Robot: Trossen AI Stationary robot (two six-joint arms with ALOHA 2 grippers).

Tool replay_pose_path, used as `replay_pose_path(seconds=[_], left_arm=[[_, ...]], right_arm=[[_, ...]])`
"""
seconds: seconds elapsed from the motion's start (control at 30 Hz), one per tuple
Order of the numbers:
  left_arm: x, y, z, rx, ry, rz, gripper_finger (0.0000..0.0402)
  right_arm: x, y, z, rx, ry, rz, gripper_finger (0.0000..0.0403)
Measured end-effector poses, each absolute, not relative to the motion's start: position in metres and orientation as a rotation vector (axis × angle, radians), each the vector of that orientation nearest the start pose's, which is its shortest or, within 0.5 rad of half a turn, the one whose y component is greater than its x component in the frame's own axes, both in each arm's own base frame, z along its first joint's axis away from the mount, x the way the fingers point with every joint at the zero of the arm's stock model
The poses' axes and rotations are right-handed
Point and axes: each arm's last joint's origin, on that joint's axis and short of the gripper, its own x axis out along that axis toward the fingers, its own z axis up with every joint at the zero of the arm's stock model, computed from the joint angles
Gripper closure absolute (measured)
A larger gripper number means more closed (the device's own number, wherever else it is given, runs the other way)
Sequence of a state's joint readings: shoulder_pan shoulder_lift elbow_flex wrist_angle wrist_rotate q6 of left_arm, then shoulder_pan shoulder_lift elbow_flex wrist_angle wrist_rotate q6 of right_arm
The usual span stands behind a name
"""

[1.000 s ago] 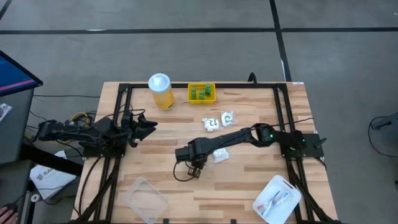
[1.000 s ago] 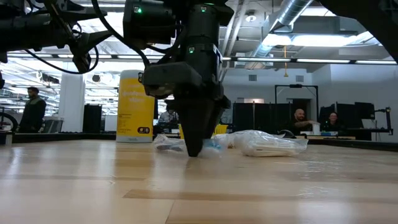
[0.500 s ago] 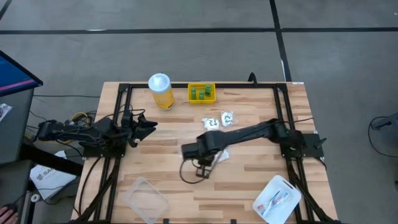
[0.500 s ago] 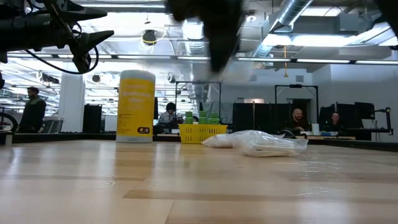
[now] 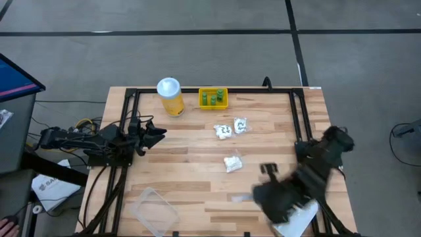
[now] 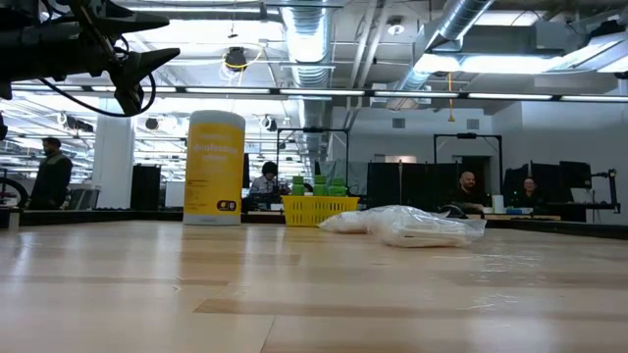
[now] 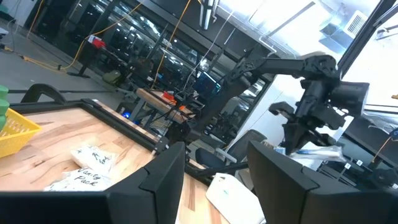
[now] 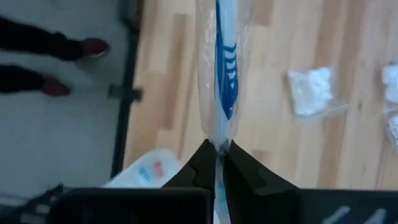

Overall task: Pick & Place Travel size toiletries
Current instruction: Put the dark blue toothbrush into the white bin

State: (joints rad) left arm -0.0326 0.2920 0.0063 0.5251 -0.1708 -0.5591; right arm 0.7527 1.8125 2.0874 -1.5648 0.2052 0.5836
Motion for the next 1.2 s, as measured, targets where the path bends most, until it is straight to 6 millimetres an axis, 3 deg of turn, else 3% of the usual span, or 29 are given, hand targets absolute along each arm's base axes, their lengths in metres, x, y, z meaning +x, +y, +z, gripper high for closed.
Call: replay_pose_path(seconds=[0.2, 0.3, 0.57, 0.73, 0.87, 1.2], left_arm=[[0.113, 0.001, 0.191, -0.579, -0.271, 0.067, 0.0230], [0.113, 0.001, 0.191, -0.579, -0.271, 0.068, 0.0230], [0.113, 0.001, 0.191, -0.580, -0.271, 0.067, 0.0230], [0.113, 0.001, 0.191, -0.580, -0.271, 0.068, 0.0230], [0.113, 0.001, 0.191, -0.580, -0.271, 0.068, 0.0230], [0.113, 0.001, 0.191, -0.580, -0.271, 0.067, 0.0230]], right_arm=[[0.180, 0.261, 0.380, -0.199, 1.239, 0.203, 0.0389], [0.155, 0.269, 0.368, -0.222, 1.272, 0.199, 0.0390], [0.111, 0.281, 0.308, -0.442, 1.414, 0.202, 0.0396], [0.100, 0.284, 0.281, -0.499, 1.455, 0.225, 0.0391], [0.092, 0.284, 0.271, -0.590, 1.469, 0.289, 0.0389], [0.102, 0.287, 0.249, -0.672, 1.453, 0.491, 0.0392]])
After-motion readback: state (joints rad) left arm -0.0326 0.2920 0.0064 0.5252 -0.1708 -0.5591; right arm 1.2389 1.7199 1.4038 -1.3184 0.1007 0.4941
